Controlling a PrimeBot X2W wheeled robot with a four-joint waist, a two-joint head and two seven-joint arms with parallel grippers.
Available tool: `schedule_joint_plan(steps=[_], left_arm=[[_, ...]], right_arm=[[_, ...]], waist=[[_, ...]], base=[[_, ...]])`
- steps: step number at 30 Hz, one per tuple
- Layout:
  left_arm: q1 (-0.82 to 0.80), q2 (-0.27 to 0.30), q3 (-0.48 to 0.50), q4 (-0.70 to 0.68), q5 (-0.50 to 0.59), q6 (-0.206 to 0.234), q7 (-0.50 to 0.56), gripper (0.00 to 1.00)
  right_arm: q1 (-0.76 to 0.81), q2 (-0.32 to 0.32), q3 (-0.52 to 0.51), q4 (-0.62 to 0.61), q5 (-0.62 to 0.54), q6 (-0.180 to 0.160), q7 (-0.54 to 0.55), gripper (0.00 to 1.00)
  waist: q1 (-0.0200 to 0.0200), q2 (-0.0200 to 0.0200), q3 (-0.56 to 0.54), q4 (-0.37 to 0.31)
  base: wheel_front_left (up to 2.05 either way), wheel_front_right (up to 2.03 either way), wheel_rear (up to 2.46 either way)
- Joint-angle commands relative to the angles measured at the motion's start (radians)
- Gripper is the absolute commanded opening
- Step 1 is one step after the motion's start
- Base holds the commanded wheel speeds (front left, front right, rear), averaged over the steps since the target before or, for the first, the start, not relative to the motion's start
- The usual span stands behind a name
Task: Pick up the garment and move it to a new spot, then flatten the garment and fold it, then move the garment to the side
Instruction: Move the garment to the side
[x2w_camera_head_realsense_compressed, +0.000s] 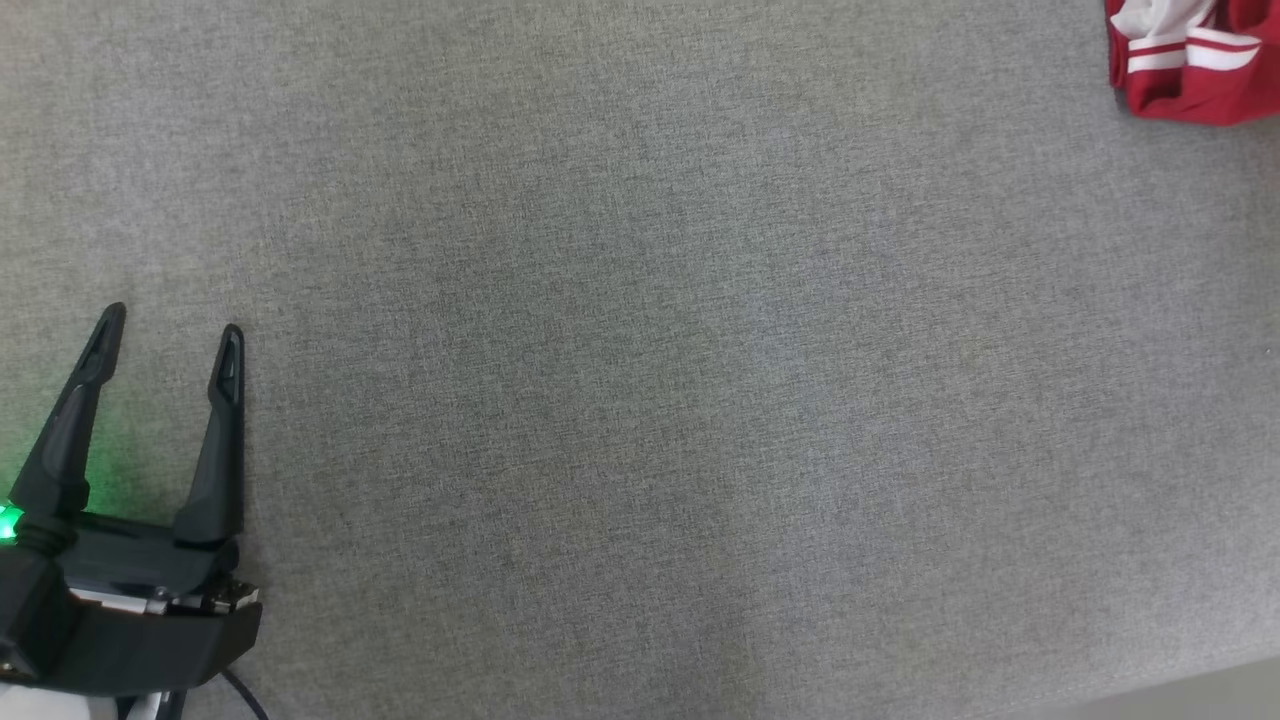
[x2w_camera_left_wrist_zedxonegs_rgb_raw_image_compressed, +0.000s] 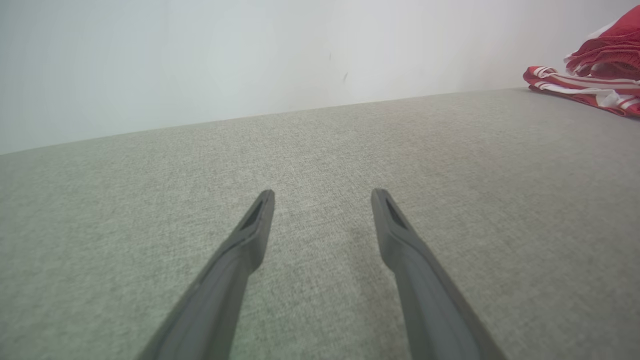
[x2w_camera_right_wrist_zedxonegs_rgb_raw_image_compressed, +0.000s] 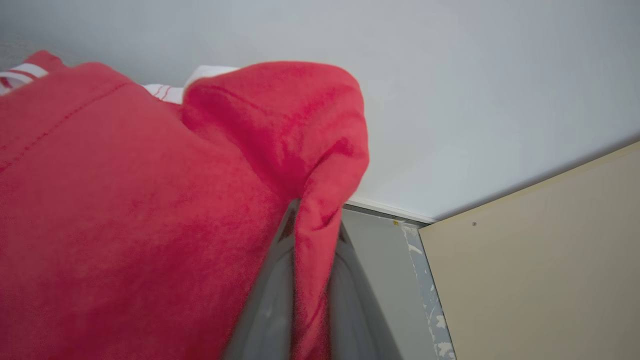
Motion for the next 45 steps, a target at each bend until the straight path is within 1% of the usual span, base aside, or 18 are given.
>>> schedule_joint_plan(steps=[1,2,3,8,14,19,23,27,33,37,39,40,45], left_arm=[[0.016,0.005,0.001,0.013,-0.009,0.003,0.002,1.0],[0.015,0.006,0.002,0.014,-0.01,0.005,0.002,1.0],[0.014,0.007,0.003,0.014,-0.011,0.006,0.001,1.0],[0.013,0.011,0.009,0.018,-0.014,0.011,-0.001,1.0],[0.018,-0.012,-0.005,0.032,-0.024,0.02,-0.008,1.0],[0.031,-0.029,-0.003,0.06,-0.033,0.026,-0.02,1.0],[0.045,-0.047,0.0,0.085,-0.04,0.034,-0.03,1.0],[0.067,-0.068,0.003,0.116,-0.046,0.04,-0.035,1.0],[0.108,-0.103,0.002,0.158,-0.049,0.046,-0.039,1.0],[0.129,-0.117,0.001,0.177,-0.049,0.044,-0.04,1.0],[0.145,-0.128,-0.003,0.192,-0.045,0.039,-0.04,1.0],[0.145,-0.128,-0.003,0.192,-0.045,0.039,-0.04,1.0],[0.167,-0.154,-0.001,0.214,-0.039,0.036,-0.039,1.0]], right_arm=[[-0.015,-0.01,-0.006,0.003,-0.012,-0.003,-0.017,0.42],[-0.016,-0.009,-0.004,0.008,-0.021,-0.003,-0.023,0.88],[-0.019,-0.006,-0.006,0.015,-0.028,-0.003,-0.027,1.0],[-0.042,0.014,-0.025,0.031,-0.068,-0.003,-0.056,1.0],[-0.044,0.044,-0.07,0.016,-0.09,-0.003,-0.147,1.0],[-0.015,0.101,-0.072,-0.03,-0.092,-0.003,-0.217,1.0],[0.028,0.154,-0.074,-0.094,-0.081,-0.003,-0.257,1.0],[0.109,0.215,-0.092,-0.165,-0.073,-0.003,-0.278,1.0],[0.272,0.289,-0.118,-0.267,-0.069,-0.003,-0.29,1.0],[0.355,0.313,-0.138,-0.316,-0.068,-0.003,-0.292,1.0],[0.442,0.329,-0.166,-0.357,-0.062,-0.003,-0.293,1.0],[0.442,0.329,-0.166,-0.357,-0.062,-0.003,-0.293,1.0],[0.595,0.354,-0.231,-0.43,-0.054,-0.003,-0.288,1.0]], waist=[[0.0,-0.0001,0.004,0.002],[0.0,-0.0001,0.006,0.002],[0.0,-0.0001,0.008,0.002],[0.0,-0.0001,0.01,-0.001],[0.0,-0.0001,-0.025,0.005],[0.0,-0.0001,-0.079,0.008],[0.0,-0.0001,-0.138,0.016],[0.0,-0.0001,-0.21,0.037],[0.0,-0.0001,-0.319,0.09],[0.0,-0.0001,-0.365,0.124],[0.0,-0.0001,-0.405,0.161],[0.0,-0.0001,-0.405,0.161],[0.0,-0.0001,-0.47,0.211]], base=[[0.0,0.0,0.0],[0.0,0.0,0.0],[0.0,0.0,0.0],[0.0,0.0,0.0],[0.0,0.0,0.0],[0.0,0.0,0.0],[0.0,0.0,0.0],[0.0,0.0,0.0],[0.0,0.0,0.0],[0.0,0.0,0.0],[0.0,0.0,0.0],[0.0,0.0,0.0],[0.0,0.0,0.0]])
